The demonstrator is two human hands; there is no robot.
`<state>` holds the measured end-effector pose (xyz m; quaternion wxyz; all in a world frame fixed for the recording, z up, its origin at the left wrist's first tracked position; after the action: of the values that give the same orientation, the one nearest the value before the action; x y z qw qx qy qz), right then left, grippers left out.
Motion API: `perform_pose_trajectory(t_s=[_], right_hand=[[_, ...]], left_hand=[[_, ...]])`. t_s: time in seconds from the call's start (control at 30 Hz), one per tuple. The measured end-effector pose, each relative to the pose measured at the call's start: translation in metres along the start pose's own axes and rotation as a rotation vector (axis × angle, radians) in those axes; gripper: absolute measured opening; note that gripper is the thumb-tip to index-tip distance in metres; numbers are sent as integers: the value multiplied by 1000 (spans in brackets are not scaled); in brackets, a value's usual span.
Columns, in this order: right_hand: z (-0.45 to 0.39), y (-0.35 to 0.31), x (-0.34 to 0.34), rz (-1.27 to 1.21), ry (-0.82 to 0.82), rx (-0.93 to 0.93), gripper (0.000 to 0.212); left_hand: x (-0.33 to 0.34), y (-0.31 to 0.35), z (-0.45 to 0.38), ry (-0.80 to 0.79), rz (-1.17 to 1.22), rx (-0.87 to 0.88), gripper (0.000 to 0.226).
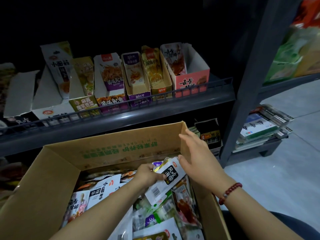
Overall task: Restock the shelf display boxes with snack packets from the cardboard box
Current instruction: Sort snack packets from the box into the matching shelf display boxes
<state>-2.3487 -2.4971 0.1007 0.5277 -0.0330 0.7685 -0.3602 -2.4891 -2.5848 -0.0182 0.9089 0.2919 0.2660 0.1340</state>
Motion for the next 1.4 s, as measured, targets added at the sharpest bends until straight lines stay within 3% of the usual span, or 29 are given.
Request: perform_pose_trajectory(t_s=[0.17,0.33,0.5,0.6,0.7,0.8,0.97,1.07,1.27,1.4], right_hand=[[1,-3,0,3,-41,2,60],[0,-8,-2,42,-43,22,58],[-6,-26,-3,37,0,-8,56],[-6,-44,1,-191,40,-56,53],[-6,-50,2,-500,120,27,52],[-8,-49,7,-659,141,97,57],[-14,-46,7,-782,223,107,22],[-16,-41,5,-884,302,125,12],[-16,-31,-2,-859,410,160,4],[-13,-33,-22,-844,541,142,10]], left_hand=[[-33,15,27,99,3,76,25],[-84,16,69,158,275,142,17],[-103,-4,103,-38,644,188,39],[-101,-15,116,-129,786,202,42],[-100,-25,122,-145,858,209,50],[-99,-28,125,-155,873,217,53],[-96,-30,125,-222,849,204,49],[-95,-29,123,-252,892,202,47],[-107,-31,119,-161,950,219,29],[-131,-40,119,98,897,236,23]])
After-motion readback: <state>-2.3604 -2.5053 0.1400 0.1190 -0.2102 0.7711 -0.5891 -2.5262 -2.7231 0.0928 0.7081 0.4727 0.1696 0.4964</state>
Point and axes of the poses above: each hand's wrist, its own z-axis away from the middle knuckle, its own x-axis out of the palm, y = z × x, the point moved 7 cm from there along -z, towards the middle knuckle, and after that the axes turned 11 degrees about -x, right-handed, at the moved point
